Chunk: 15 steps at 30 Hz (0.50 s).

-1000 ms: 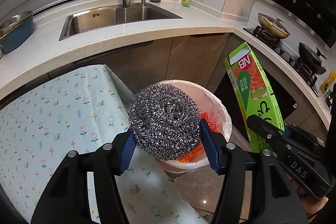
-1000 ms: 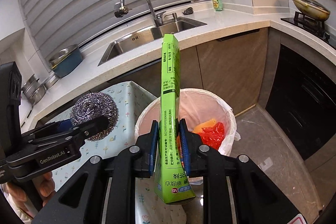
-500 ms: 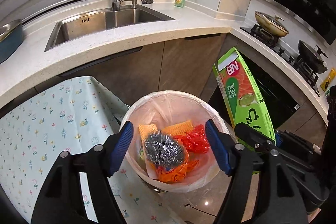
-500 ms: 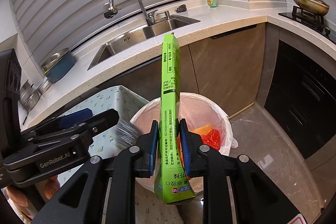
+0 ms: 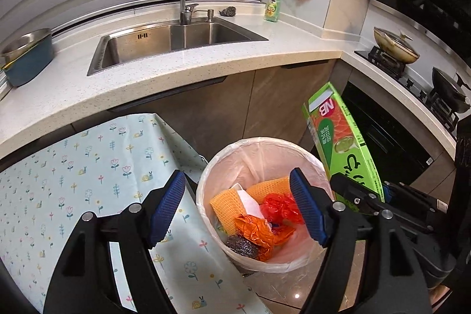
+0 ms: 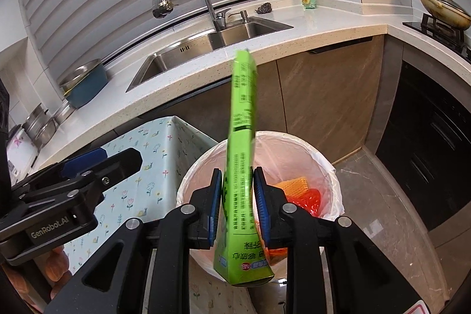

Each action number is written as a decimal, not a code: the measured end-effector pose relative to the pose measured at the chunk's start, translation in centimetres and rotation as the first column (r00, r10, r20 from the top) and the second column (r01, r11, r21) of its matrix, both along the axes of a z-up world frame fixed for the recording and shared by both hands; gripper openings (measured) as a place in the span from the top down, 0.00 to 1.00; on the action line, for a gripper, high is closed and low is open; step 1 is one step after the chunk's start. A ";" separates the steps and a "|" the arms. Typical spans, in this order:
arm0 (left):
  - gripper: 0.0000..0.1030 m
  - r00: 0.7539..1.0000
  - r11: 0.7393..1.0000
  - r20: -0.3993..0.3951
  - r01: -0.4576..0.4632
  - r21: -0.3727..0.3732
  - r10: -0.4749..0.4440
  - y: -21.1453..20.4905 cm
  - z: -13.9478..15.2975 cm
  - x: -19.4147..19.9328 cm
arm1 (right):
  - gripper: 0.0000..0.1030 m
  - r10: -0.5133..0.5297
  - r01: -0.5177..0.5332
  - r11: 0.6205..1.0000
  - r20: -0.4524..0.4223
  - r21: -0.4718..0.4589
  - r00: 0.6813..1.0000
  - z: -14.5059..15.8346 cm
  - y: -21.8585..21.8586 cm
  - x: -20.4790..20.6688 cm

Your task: Collect trash

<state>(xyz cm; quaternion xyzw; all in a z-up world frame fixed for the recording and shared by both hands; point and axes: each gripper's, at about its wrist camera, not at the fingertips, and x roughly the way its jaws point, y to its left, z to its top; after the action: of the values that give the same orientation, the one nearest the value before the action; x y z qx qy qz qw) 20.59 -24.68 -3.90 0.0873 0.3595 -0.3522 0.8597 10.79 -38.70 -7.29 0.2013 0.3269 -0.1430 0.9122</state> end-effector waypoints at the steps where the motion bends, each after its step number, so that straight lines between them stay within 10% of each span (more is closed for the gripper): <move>1: 0.31 1.000 1.000 0.006 -0.005 0.001 0.005 0.1 0.0 0.0 | 0.69 0.002 -0.002 1.000 -0.002 -0.009 1.000 0.0 0.2 0.2; 15: 0.18 0.990 0.993 0.078 -0.121 0.011 0.120 4.2 1.2 -0.7 | 0.36 0.038 -0.038 0.997 -0.005 -0.072 0.999 1.7 2.8 0.0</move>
<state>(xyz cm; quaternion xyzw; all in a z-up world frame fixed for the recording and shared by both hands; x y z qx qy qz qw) 19.85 -20.44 -2.71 0.0858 0.3336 -0.2931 0.8919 10.74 -35.91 -5.60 0.1618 0.3269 -0.1377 0.9208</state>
